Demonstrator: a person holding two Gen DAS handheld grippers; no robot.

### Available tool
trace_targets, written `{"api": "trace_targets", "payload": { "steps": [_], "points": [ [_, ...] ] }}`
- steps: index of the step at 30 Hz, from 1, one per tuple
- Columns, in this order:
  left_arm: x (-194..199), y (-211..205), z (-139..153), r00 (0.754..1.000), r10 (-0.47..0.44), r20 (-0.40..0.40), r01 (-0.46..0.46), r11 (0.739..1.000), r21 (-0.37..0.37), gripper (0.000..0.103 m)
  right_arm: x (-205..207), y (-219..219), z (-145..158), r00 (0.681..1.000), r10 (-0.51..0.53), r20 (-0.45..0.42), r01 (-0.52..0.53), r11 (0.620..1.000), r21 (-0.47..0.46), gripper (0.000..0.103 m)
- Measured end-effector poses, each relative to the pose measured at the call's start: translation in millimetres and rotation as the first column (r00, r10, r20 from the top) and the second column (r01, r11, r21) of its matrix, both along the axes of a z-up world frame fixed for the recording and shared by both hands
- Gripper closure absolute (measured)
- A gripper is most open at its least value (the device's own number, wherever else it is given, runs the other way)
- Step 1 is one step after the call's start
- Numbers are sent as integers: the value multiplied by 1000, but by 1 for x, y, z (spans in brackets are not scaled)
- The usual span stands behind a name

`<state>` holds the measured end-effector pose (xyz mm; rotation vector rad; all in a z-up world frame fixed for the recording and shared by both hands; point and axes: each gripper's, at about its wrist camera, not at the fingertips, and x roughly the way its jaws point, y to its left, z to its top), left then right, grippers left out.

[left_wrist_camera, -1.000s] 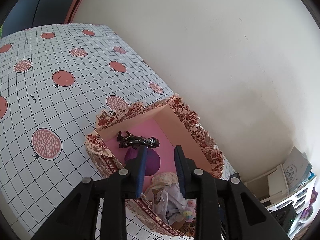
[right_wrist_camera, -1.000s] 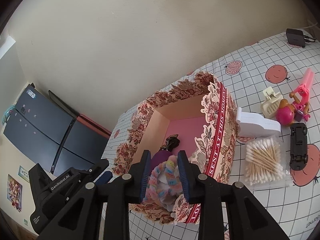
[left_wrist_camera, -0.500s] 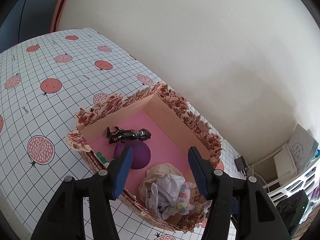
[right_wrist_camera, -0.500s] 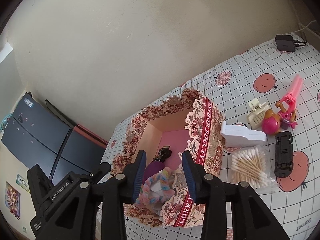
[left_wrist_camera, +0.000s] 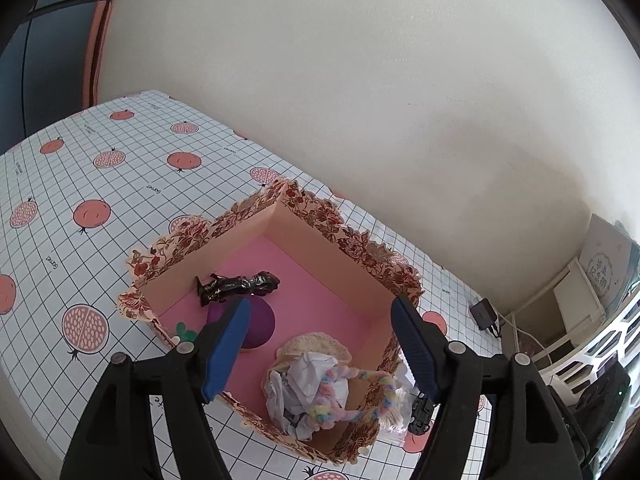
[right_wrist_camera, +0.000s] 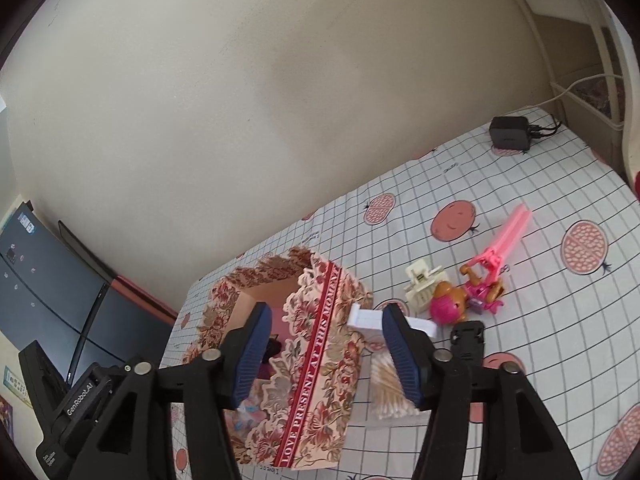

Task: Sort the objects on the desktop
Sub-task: 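Withdraw both open tools from the gift box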

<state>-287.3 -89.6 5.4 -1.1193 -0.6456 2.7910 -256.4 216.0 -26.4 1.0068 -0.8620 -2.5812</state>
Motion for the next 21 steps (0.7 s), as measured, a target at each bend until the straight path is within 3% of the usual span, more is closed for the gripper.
{"api": "trace_targets", "payload": {
  "steps": [3,7,11,16,21],
  "points": [
    [0,16,5,1000,-25,-12,25,998,-50,19,1,18,3,999,-42,-5,43,999,30,27],
    [-2,41,7,998,-62,-11,60,992,-108,18,4,37,7,997,-78,-5,78,995,61,23],
    [-3,70,6,994,-112,-5,110,982,-151,18,7,53,11,994,-106,-18,107,989,99,7],
    [0,107,5,986,-168,-7,163,962,-219,11,12,70,15,991,-131,-36,135,981,136,0],
    [2,139,3,976,-216,-10,207,949,-239,11,16,94,12,982,-185,-29,187,971,147,0]
  ]
}}
